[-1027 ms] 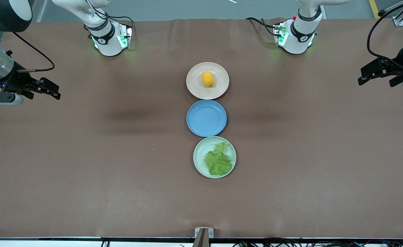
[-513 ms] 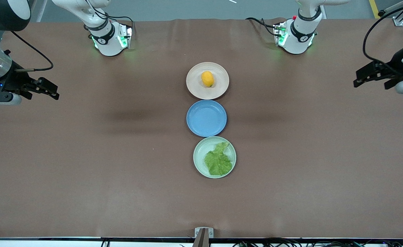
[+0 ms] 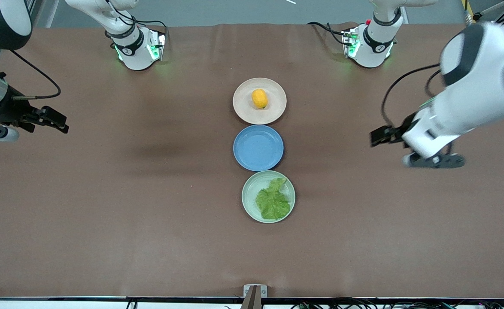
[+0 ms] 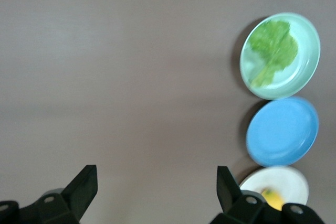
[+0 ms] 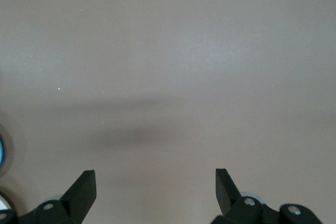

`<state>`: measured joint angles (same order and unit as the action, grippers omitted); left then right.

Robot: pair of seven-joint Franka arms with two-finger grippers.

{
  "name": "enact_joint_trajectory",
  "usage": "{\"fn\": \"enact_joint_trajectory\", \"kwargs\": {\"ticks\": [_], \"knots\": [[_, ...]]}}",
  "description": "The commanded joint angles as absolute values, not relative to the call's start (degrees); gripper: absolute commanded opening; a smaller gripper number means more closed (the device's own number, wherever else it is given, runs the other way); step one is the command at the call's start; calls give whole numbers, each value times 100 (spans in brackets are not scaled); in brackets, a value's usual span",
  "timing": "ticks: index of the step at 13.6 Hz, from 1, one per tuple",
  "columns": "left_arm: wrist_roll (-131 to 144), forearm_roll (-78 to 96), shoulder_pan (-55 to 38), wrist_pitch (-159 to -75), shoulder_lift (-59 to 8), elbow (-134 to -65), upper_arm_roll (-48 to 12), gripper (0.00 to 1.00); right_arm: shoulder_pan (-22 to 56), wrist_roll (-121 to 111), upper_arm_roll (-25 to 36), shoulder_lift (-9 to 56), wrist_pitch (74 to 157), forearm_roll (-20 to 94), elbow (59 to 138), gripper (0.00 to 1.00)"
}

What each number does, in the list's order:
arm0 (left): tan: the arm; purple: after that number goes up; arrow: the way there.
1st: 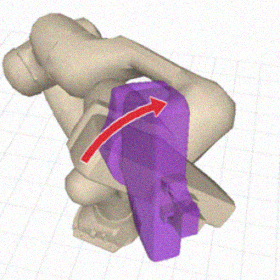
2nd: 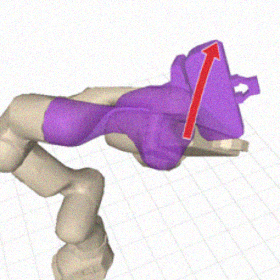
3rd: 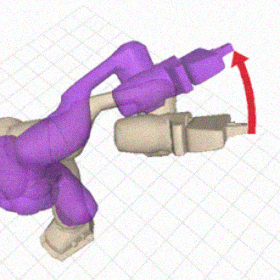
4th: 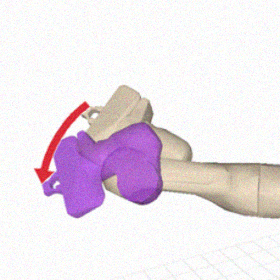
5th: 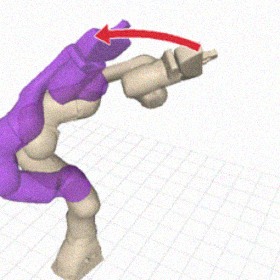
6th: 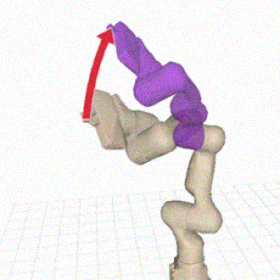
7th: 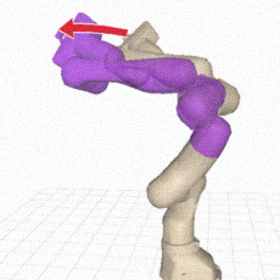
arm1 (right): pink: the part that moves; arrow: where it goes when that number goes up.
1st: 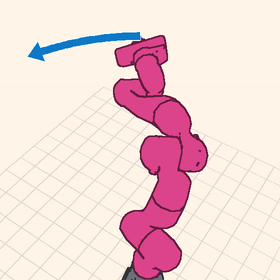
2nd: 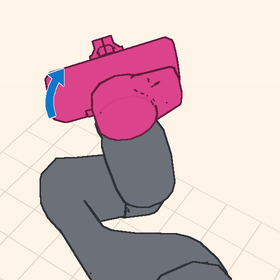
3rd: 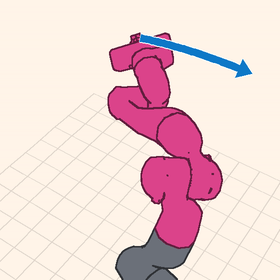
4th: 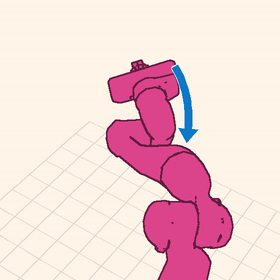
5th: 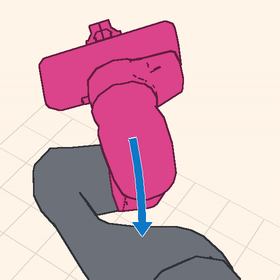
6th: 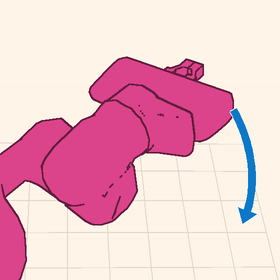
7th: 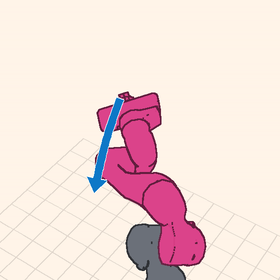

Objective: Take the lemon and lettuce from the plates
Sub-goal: 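Reach the left gripper to the lettuce while the right gripper reaches the lemon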

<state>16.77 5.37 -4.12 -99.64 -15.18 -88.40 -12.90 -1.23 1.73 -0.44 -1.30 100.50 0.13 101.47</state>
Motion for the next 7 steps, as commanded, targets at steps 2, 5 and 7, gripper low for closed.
{"fn": "enact_joint_trajectory", "kwargs": {"ticks": [2, 5, 7], "knots": [[2793, 510, -1088, -11026, -2529, -8657, -1362, 100, 183, 376, -141, 185, 9775, -334, 9905, 100], [3671, 431, -1554, -12108, -3144, -8648, -1336, 100, 666, 1668, -158, 185, 9580, -19, 10142, 100], [4417, 134, -1818, -12793, -3592, -8544, -1301, 100, 1036, 1967, -158, 185, 9624, 515, 10361, 100]]}}
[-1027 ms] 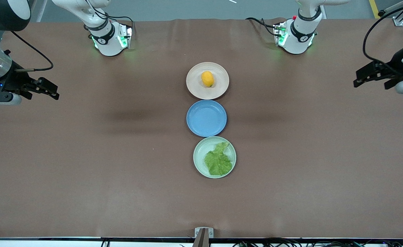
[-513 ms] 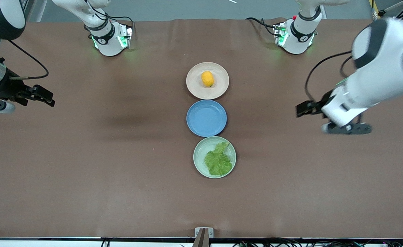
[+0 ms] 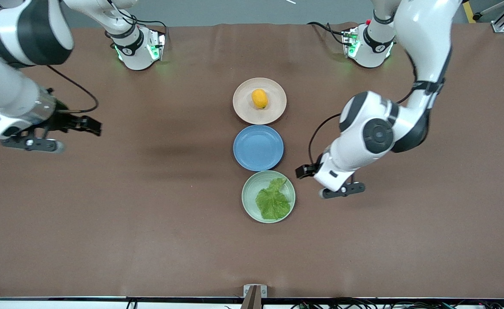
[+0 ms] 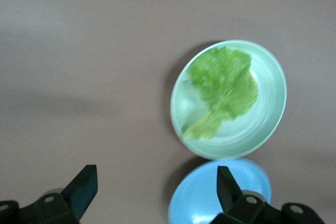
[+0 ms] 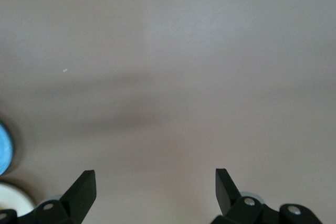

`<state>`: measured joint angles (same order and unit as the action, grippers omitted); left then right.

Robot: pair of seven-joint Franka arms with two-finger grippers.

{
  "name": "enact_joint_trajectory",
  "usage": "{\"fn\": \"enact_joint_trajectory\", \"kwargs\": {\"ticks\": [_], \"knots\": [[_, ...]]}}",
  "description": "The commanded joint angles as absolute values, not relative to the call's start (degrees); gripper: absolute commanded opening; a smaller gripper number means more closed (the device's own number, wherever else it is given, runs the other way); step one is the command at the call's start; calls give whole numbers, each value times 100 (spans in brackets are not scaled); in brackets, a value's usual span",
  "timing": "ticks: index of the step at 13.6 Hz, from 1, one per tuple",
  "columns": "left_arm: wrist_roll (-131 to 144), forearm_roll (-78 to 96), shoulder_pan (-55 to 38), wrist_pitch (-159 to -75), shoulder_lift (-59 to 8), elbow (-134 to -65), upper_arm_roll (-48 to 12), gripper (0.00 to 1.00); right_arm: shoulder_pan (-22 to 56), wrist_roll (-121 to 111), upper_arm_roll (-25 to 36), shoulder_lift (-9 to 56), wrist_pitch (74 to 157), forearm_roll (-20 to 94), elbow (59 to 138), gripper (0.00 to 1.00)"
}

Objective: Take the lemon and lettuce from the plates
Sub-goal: 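Reach the left gripper to the lettuce while the right gripper reaches the lemon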

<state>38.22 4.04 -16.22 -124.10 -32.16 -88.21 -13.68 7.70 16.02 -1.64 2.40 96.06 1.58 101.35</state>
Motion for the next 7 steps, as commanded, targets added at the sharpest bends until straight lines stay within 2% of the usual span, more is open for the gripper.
{"fn": "enact_joint_trajectory", "kwargs": {"ticks": [1, 4, 7], "knots": [[4821, -7, -1924, -13127, -3804, -8508, -1292, 100, 1316, 1977, -158, 185, 9650, 771, 10441, 100], [5623, -79, -2170, -13937, -4358, -8236, -1257, 100, 2440, 2065, -158, 211, 10378, 888, 10774, 100], [5949, -62, -2574, -14387, -4666, -8200, -837, 100, 3460, 2118, -150, 351, 11439, 932, 11309, 100]]}}
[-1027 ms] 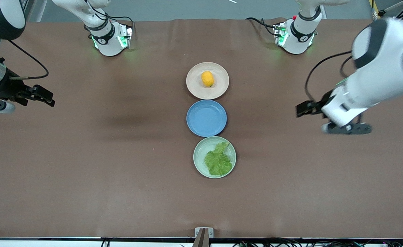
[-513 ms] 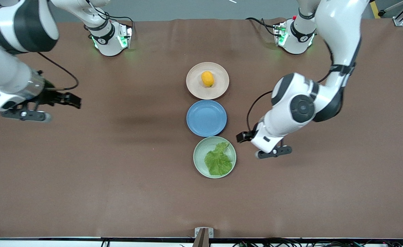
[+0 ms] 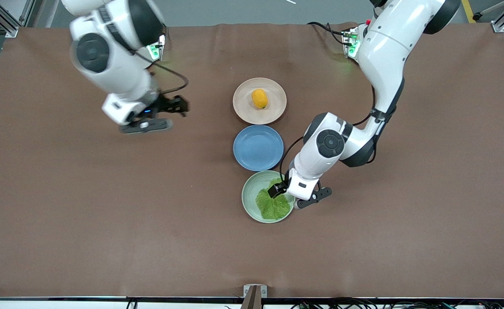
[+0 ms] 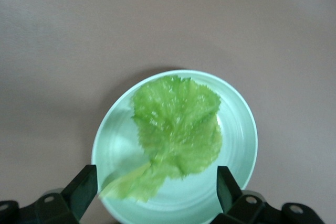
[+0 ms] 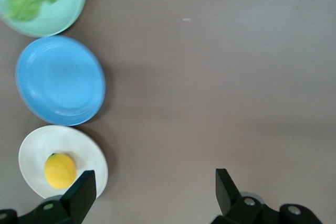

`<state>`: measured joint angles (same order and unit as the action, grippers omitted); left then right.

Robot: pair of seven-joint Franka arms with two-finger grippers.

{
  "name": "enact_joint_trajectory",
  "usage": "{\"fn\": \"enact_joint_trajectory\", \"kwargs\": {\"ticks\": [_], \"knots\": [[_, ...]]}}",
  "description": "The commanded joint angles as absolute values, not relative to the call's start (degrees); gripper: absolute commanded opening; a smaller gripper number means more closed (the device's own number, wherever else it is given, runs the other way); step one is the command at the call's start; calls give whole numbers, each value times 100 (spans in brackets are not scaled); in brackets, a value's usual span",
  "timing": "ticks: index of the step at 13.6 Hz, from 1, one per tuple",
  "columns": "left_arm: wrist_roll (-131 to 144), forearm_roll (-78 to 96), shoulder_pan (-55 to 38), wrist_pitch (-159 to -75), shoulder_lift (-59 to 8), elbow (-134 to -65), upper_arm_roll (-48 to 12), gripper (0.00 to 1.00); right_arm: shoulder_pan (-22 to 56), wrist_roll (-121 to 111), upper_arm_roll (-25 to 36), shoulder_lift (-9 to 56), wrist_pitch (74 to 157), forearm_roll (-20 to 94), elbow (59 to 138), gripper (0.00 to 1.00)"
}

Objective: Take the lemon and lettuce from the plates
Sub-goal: 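Reach the left gripper to the lettuce while the right gripper reaches the lemon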

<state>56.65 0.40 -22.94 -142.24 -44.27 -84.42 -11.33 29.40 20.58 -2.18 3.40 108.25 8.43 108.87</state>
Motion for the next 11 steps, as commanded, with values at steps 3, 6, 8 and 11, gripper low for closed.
{"fn": "enact_joint_trajectory", "kwargs": {"ticks": [3, 6, 8, 11], "knots": [[6160, -53, -2725, -14642, -4877, -8157, -686, 100, 4453, 3082, -149, 885, 12513, 923, 11575, 99], [6398, -44, -2786, -14757, -5000, -8060, -686, 99, 5122, 3523, -141, 1475, 13383, 905, 11584, 99], [6416, -44, -2812, -14862, -5097, -7989, -686, 92, 5500, 3874, -132, 1809, 13789, 836, 11575, 99], [6556, -44, -2812, -15117, -5185, -7998, -686, 81, 5914, 4182, -114, 2038, 13974, 695, 11593, 100]]}}
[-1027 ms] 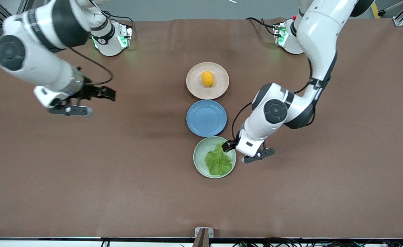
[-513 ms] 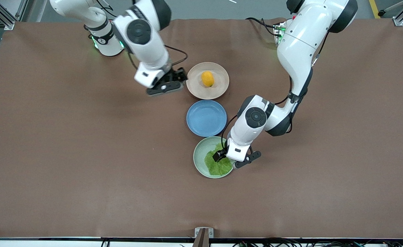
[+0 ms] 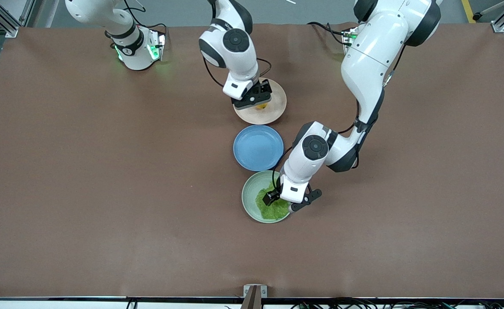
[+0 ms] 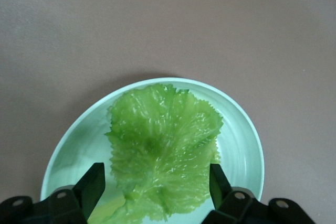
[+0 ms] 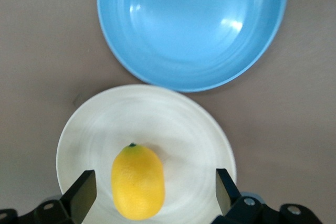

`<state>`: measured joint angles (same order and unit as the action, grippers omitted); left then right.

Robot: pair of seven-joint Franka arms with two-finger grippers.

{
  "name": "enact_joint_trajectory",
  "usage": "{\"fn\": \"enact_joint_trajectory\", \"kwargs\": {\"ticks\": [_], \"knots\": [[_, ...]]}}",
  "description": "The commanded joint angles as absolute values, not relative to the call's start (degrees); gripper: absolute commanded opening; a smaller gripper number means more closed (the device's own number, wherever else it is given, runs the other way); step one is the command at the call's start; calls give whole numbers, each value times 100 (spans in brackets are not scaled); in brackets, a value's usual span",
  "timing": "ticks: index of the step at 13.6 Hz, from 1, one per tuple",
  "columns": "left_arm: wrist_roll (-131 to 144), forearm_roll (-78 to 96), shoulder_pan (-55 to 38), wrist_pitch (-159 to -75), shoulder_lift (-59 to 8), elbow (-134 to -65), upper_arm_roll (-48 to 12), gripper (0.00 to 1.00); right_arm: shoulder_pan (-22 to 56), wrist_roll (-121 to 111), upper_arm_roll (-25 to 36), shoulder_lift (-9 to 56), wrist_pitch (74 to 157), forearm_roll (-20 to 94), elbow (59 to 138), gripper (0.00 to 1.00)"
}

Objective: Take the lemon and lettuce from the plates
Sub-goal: 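Close the left gripper on the lettuce while the right gripper grasps the lemon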

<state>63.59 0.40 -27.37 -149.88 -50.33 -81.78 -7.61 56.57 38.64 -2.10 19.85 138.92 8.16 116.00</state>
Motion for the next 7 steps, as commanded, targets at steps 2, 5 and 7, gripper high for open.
{"fn": "enact_joint_trajectory", "kwargs": {"ticks": [2, 5, 7], "knots": [[6557, -61, -2830, -15108, -5221, -8007, -686, 76, 6081, 4332, -106, 2144, 14053, 554, 11601, 100], [6557, -62, -2821, -15108, -5221, -8016, -686, 54, 6178, 4464, -114, 2293, 14167, 203, 11602, 100], [6548, -62, -2821, -15117, -5221, -8007, -686, 39, 6249, 4631, -105, 2478, 14360, 18, 11602, 100]]}}
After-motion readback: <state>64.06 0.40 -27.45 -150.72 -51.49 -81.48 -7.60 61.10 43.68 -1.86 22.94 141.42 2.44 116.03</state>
